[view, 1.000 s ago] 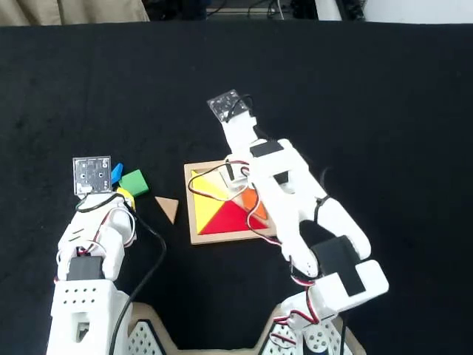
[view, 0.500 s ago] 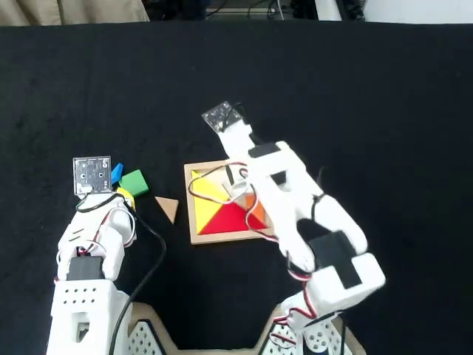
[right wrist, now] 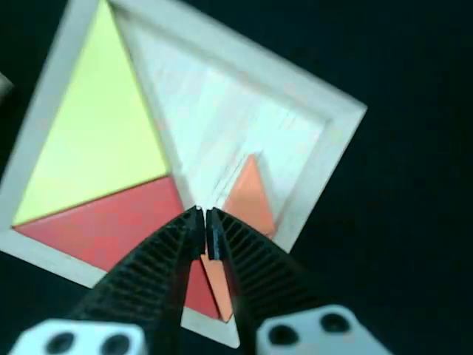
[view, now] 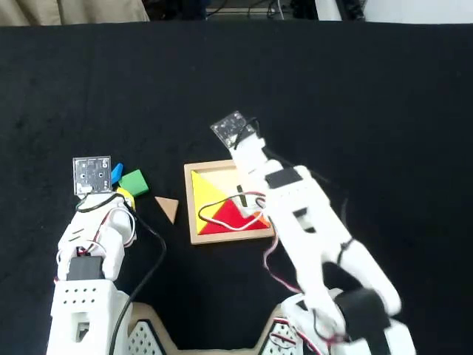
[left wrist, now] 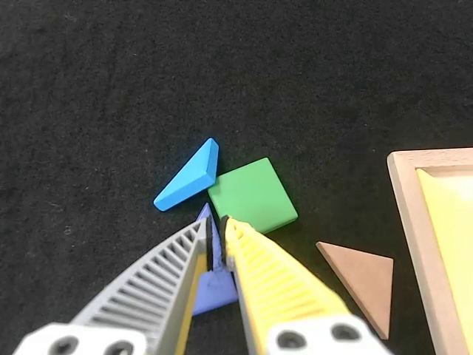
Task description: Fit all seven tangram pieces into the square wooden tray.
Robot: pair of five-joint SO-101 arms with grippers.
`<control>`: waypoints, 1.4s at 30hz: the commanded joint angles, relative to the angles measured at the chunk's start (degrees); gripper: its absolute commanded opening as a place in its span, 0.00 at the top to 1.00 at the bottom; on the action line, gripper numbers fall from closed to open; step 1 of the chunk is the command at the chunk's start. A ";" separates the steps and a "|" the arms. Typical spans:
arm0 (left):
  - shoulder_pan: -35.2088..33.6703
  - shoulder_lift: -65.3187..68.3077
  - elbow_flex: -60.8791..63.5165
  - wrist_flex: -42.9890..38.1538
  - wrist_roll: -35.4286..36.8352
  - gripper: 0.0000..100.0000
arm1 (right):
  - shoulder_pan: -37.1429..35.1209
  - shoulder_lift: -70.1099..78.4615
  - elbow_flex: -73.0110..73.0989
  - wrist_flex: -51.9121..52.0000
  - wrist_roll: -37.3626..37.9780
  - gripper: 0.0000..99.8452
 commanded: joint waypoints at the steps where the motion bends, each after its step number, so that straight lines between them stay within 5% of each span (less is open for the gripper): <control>1: 0.13 -0.70 -0.40 -1.41 -0.44 0.94 | 0.62 -9.01 -0.92 1.93 -0.09 0.99; 8: -2.77 -0.35 -1.71 -0.18 0.00 0.94 | -1.32 -13.32 -7.08 9.67 -0.18 0.99; 11: -4.18 -0.26 -7.52 7.47 0.62 0.94 | -3.87 -11.82 -7.78 10.11 -2.29 0.99; 20: -1.89 11.34 -42.42 36.48 -10.02 0.87 | 1.58 -8.31 5.05 -8.35 -5.80 0.99; 25: -2.95 28.57 -53.05 43.69 -12.48 0.87 | 2.81 -8.40 9.27 -15.47 -5.80 0.99; 33: -2.95 54.51 -54.37 43.60 -20.84 0.90 | 2.90 -8.31 9.45 -15.47 -5.80 0.99; 42: -8.48 58.20 -46.29 24.18 -21.10 0.82 | 2.90 -8.31 9.89 -15.56 -5.54 0.99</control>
